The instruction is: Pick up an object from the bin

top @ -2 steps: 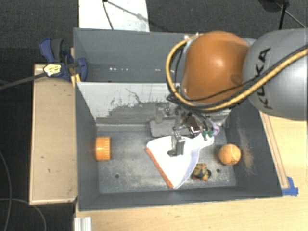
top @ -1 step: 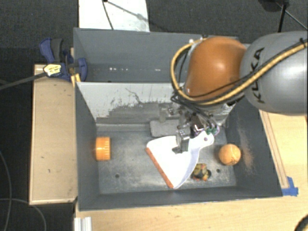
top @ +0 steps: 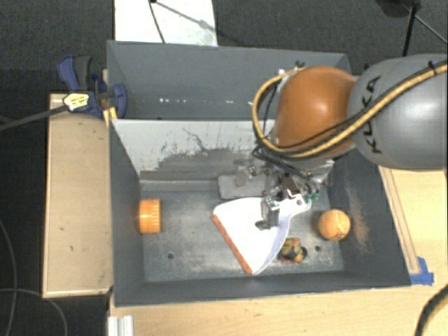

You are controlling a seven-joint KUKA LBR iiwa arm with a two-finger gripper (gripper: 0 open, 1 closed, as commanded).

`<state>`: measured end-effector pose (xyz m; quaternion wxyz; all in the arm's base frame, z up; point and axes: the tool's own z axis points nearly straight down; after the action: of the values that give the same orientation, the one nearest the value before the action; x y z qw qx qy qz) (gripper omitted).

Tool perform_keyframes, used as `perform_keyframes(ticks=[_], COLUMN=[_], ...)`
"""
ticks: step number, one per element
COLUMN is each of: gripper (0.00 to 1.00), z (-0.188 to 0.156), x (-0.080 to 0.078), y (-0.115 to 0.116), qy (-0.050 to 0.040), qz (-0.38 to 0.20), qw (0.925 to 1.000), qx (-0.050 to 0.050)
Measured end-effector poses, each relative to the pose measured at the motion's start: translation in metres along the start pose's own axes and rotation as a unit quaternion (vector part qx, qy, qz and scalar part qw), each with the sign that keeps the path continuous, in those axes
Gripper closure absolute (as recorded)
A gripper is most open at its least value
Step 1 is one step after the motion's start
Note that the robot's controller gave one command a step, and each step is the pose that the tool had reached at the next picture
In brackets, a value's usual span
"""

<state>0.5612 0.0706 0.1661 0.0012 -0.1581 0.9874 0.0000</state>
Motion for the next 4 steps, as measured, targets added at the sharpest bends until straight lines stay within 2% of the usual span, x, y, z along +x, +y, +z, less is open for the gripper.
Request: perform_keyframes(ticks=[1,2,3,4], gripper=[0.0,0.0,0.0,0.0], z=[0.014,0.047,0.073,0.084], x=[0.015,-0.003,-0.009,0.005], y=[-0.009,-0.033,-0.034,-0.03], qy=[0.0001,-0.0028,0.0,-0.0014], qz=[0.026,0.029,0.043,0.087], qw=[0.9997,0.9996,0.9991,0.9962], qx=[0.0,0.0,0.0,-0.001])
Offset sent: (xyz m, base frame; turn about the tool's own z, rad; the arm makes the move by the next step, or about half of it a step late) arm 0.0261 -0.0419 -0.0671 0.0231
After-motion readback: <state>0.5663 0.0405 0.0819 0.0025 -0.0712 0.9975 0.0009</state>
